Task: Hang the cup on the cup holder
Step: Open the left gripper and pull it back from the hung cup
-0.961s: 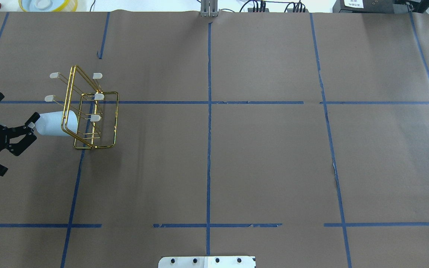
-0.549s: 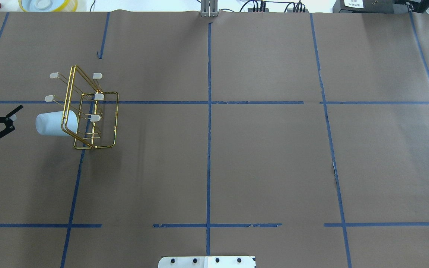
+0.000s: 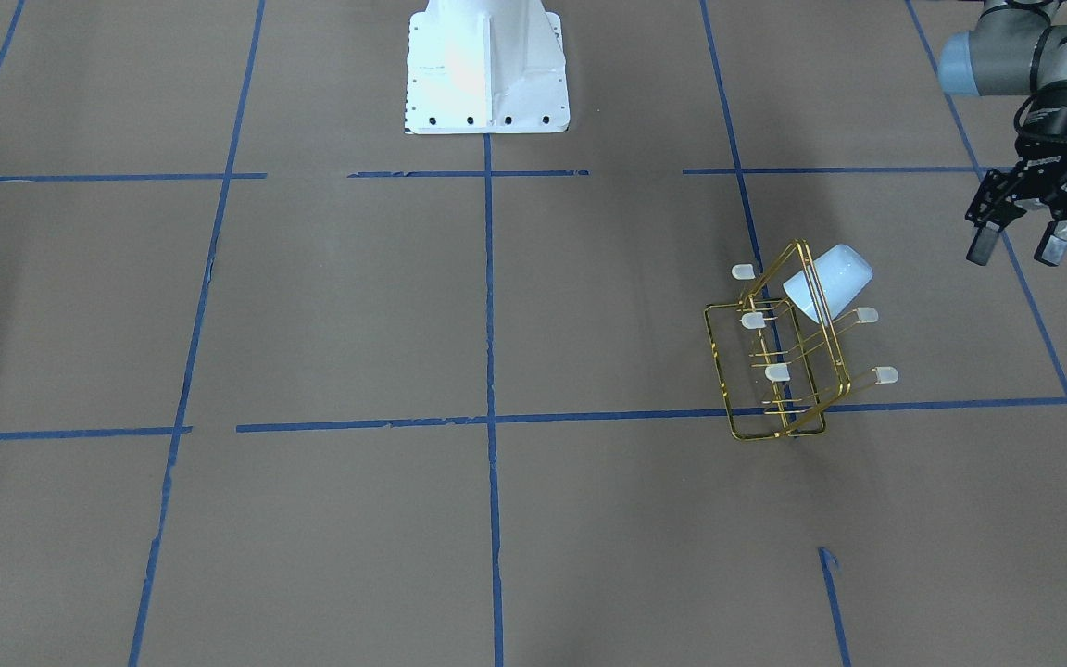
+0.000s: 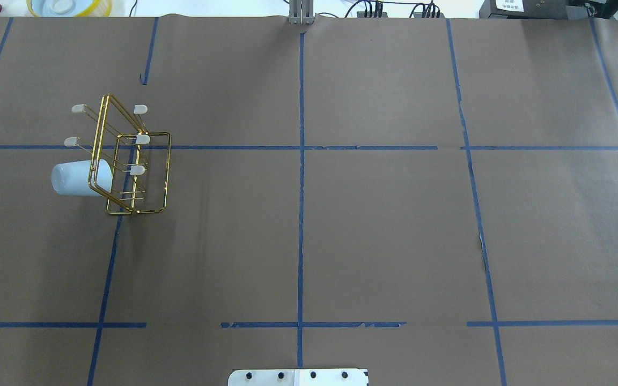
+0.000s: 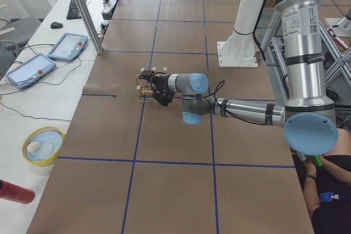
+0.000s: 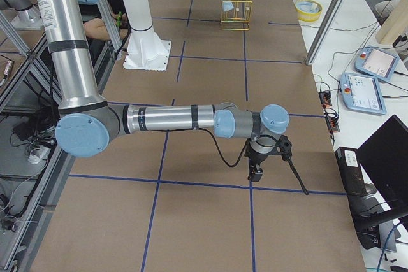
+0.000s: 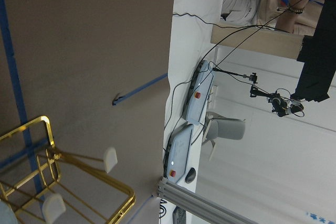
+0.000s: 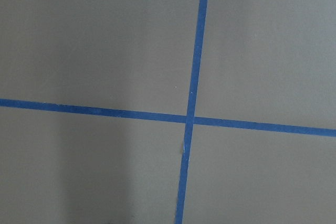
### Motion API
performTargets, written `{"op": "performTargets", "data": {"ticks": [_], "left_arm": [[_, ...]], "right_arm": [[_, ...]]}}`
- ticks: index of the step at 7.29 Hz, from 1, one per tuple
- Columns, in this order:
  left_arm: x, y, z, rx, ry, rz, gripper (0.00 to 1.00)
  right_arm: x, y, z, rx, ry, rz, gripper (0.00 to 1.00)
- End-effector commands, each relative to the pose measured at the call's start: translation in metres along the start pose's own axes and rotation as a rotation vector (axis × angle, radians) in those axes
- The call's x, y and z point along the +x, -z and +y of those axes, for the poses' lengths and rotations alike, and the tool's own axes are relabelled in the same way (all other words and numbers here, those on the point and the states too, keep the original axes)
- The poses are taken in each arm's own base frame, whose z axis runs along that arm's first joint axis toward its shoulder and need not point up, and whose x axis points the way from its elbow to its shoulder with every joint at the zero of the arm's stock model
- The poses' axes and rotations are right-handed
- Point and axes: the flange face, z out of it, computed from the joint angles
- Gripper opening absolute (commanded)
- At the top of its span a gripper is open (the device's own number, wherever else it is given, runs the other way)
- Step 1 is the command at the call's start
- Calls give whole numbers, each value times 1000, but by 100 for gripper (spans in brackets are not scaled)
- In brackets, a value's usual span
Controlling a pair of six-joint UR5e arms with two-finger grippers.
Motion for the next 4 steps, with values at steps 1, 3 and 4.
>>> {"op": "performTargets", "data": {"ticks": [1,3,4], "left_arm": [[22,-6,-41,118,-250,-184,100],[21,-5,-64,108,-451,-349,100],[22,-2,-77,86,-548,-449,100]], "right_arm": [[0,0,0,-1,-1,0,100],[0,0,0,-1,-1,0,100],[0,0,0,-1,-1,0,100]]}}
